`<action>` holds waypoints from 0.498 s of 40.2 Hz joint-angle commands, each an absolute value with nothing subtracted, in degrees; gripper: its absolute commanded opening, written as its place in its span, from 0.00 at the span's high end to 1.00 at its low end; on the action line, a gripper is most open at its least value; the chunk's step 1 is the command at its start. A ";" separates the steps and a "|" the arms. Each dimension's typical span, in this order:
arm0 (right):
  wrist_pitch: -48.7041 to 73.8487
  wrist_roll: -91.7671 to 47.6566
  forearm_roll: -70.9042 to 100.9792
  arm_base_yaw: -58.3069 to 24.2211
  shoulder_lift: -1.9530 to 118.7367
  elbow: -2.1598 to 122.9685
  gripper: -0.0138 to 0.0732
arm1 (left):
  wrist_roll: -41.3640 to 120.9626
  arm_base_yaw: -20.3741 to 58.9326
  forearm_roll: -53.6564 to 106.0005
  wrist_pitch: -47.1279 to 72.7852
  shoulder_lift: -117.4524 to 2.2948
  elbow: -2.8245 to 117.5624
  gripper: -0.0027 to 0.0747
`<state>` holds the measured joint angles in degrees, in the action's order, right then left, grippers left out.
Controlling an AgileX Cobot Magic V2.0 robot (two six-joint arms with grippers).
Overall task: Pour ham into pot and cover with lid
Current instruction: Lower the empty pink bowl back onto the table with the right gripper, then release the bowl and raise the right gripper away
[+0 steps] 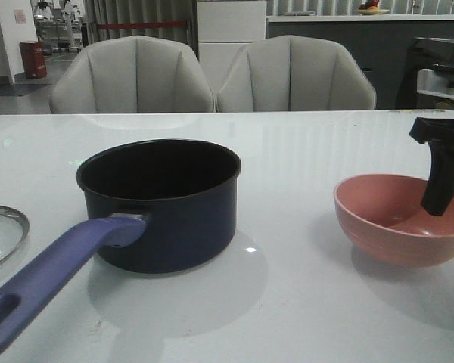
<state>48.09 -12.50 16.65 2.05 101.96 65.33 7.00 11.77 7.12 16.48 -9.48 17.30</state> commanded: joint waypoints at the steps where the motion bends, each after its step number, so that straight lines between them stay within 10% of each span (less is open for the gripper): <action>1: 46.96 -15.81 17.50 1.71 97.27 67.01 0.28 | 7.07 12.22 7.32 12.07 -10.05 18.84 0.13; 20: 39.67 -20.14 17.44 -5.75 77.31 64.08 0.28 | 7.07 12.22 7.32 11.96 -10.05 18.84 0.13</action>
